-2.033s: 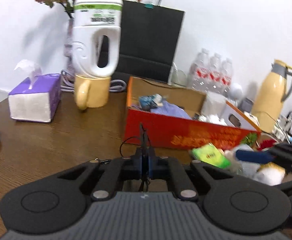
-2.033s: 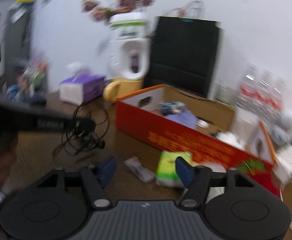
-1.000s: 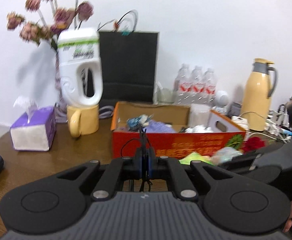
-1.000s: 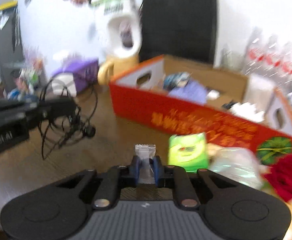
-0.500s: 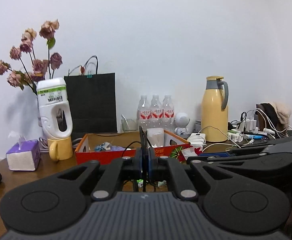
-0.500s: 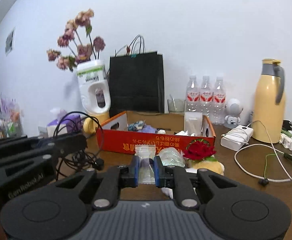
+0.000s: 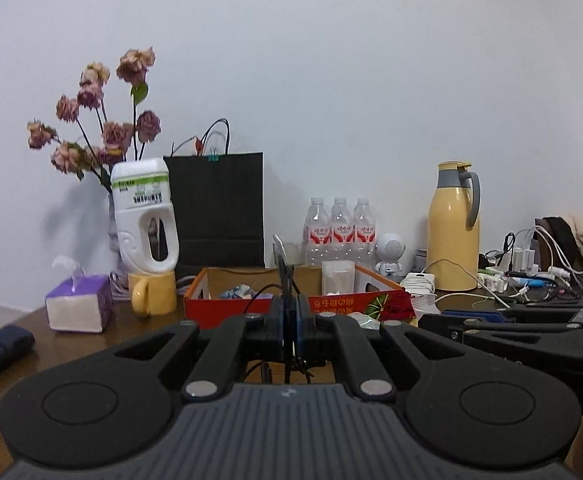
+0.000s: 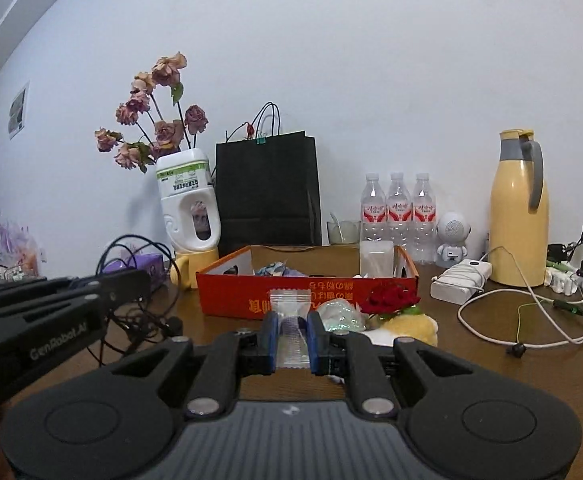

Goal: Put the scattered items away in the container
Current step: 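Carry the earphones and sachet into the box and open both grippers, then withdraw both grippers from the box toward the table items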

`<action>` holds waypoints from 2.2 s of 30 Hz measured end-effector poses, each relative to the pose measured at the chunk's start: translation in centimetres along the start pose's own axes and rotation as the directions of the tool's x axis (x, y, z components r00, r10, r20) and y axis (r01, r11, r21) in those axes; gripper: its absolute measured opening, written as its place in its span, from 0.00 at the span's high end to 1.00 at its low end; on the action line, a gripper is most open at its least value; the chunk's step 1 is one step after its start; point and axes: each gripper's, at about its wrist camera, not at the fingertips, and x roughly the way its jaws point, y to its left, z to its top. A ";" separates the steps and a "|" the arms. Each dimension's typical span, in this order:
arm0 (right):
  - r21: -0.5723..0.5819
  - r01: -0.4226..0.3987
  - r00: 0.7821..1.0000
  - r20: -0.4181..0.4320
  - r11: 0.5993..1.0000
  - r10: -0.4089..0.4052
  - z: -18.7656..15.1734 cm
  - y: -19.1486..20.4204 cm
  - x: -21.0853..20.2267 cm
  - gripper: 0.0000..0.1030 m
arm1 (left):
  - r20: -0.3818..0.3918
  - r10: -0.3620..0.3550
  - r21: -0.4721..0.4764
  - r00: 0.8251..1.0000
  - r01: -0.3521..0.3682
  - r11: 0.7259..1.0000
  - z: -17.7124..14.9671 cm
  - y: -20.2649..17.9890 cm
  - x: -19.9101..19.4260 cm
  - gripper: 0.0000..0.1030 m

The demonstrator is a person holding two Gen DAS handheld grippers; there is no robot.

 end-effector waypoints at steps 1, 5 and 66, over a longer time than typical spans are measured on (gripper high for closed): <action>0.007 -0.001 1.000 0.005 1.000 0.001 0.1 0.0 0.2 0.87 | 0.001 0.000 -0.001 1.000 0.000 1.000 0.0 0.1 0.2 0.94; 0.003 -0.005 1.000 0.014 1.000 0.005 0.8 -0.3 1.8 0.87 | 0.023 0.003 0.009 1.000 -0.003 1.000 0.9 0.9 2.5 0.94; 0.153 0.063 0.865 -0.502 0.986 0.023 17.9 -10.7 30.9 0.22 | -0.587 0.099 -0.031 0.804 -0.145 0.989 13.0 6.2 33.7 0.00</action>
